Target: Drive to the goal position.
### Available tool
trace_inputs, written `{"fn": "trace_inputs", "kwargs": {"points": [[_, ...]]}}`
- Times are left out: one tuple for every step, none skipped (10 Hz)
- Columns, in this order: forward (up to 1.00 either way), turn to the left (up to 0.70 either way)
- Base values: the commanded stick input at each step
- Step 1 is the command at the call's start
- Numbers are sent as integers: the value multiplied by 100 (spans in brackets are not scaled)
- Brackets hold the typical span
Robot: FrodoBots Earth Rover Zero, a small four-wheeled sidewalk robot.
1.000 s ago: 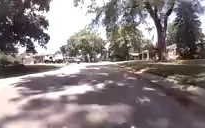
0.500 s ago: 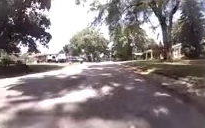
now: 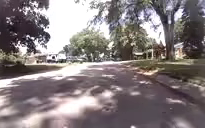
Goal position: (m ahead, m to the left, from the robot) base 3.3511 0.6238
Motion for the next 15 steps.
{"fn": "trace_inputs", "kwargs": {"points": [[70,0],[70,0],[70,0],[70,0],[70,0],[70,0],[70,0],[70,0],[70,0],[70,-5],[70,-27],[70,-35],[70,-35],[70,-25],[70,-8]]}}
